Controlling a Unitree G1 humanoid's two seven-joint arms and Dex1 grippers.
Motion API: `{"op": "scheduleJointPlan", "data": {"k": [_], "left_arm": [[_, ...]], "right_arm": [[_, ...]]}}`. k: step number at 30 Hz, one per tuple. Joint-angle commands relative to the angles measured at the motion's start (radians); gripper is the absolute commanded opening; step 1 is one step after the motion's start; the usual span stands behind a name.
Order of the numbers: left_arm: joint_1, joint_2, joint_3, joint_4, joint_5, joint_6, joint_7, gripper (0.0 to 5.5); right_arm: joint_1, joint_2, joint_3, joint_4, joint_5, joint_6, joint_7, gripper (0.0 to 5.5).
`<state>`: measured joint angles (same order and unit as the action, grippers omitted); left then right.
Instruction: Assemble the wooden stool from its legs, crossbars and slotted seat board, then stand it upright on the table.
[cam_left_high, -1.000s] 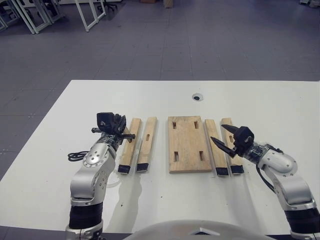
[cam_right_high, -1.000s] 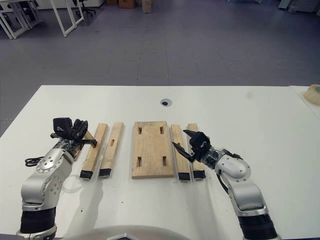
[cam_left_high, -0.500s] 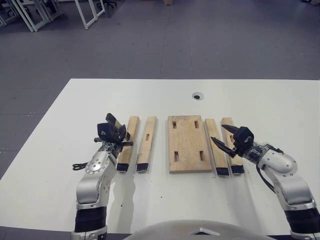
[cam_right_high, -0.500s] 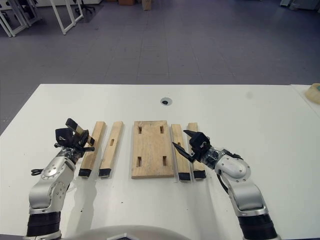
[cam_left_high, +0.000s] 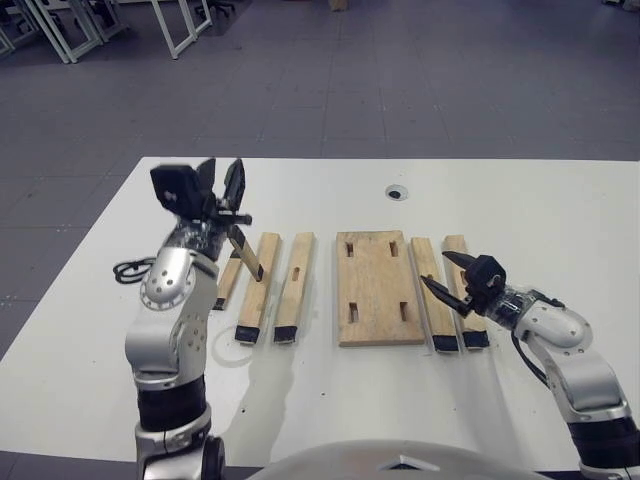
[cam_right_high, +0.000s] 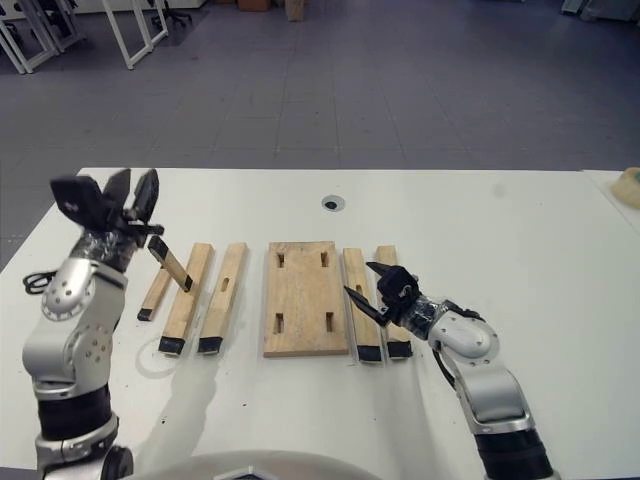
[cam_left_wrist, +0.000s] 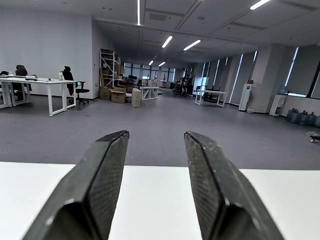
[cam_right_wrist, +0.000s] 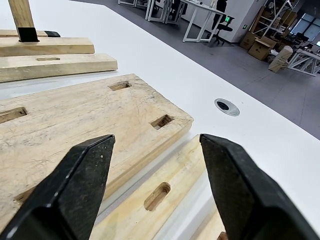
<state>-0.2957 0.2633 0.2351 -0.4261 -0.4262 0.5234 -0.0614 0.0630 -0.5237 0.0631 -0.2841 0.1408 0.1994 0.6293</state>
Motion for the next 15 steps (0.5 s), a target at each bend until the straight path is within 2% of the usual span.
{"op": "scheduleJointPlan", "data": {"k": [1, 4, 10, 15], "left_arm": [[-0.208, 0.043, 0.027, 0.149, -0.011, 0.042, -0.004, 2.06], [-0.258, 0.073, 0.027, 0.238, 0.000, 0.062, -0.020, 2.06], [-0.061, 0.019, -0.018, 0.268, 0.016, 0.210, 0.017, 2.06], [0.018, -0.043, 0.017, 0.323, 0.014, 0.230, 0.047, 2.06]], "right_arm": [[-0.012, 0.008, 0.012, 0.000, -0.014, -0.007, -0.009, 3.13], [-0.016, 0.015, 0.018, 0.001, -0.021, -0.009, -0.011, 3.13], [0.011, 0.022, 0.016, -0.015, -0.028, -0.011, -0.025, 3.13], [-0.010, 0.023, 0.022, 0.005, -0.029, -0.015, -0.022, 3.13]]}}
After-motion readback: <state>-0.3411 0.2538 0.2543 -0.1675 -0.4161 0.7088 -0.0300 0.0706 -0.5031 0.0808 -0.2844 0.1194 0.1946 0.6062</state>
